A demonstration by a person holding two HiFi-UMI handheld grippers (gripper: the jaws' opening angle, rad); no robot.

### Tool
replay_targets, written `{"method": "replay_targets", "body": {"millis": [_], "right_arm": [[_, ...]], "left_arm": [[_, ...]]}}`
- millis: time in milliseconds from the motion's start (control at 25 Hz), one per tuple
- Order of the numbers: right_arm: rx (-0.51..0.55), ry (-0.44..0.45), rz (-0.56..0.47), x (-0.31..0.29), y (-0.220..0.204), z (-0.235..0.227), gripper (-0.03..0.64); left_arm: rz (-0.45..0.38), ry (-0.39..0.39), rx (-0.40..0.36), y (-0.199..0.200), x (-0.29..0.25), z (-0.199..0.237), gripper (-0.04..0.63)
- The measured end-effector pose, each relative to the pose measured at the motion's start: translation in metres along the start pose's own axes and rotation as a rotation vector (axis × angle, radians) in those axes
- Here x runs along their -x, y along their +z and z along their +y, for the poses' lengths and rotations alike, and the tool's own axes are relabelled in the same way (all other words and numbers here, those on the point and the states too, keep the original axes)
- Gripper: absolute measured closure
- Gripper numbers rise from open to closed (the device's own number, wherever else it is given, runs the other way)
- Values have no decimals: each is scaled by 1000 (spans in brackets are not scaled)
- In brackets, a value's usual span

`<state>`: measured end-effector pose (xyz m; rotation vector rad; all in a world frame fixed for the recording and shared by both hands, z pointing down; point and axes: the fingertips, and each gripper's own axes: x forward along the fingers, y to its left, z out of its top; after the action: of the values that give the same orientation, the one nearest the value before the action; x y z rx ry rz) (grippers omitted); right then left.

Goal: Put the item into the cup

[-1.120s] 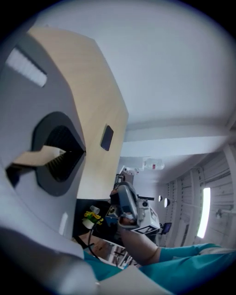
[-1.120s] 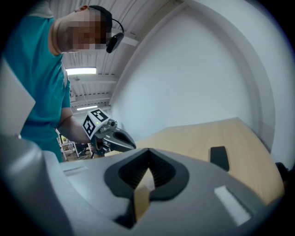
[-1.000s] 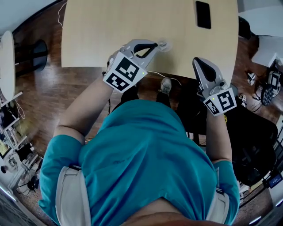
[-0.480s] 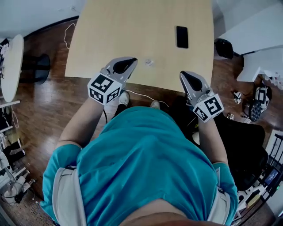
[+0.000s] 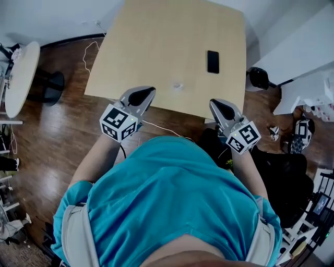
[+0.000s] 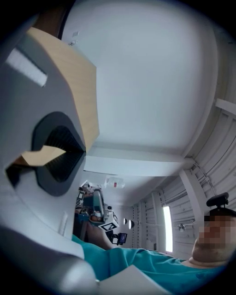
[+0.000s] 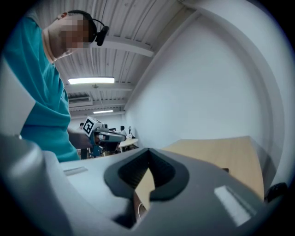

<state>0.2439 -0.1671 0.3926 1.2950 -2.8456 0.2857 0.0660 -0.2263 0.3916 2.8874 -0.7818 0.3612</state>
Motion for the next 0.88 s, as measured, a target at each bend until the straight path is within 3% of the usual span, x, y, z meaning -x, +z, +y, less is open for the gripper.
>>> {"method": "replay_targets", "body": {"millis": [520, 720, 880], "right_arm": [[-2, -199, -15, -21, 18, 123, 615], [10, -210, -25, -12, 27, 172, 615], [19, -221, -45, 20, 33, 185, 615]], "left_arm": [[-26, -127, -43, -17, 169, 2, 591], [-50, -175, -34, -18, 198, -15, 591], [-66, -187, -52, -11, 200, -45, 591]]}}
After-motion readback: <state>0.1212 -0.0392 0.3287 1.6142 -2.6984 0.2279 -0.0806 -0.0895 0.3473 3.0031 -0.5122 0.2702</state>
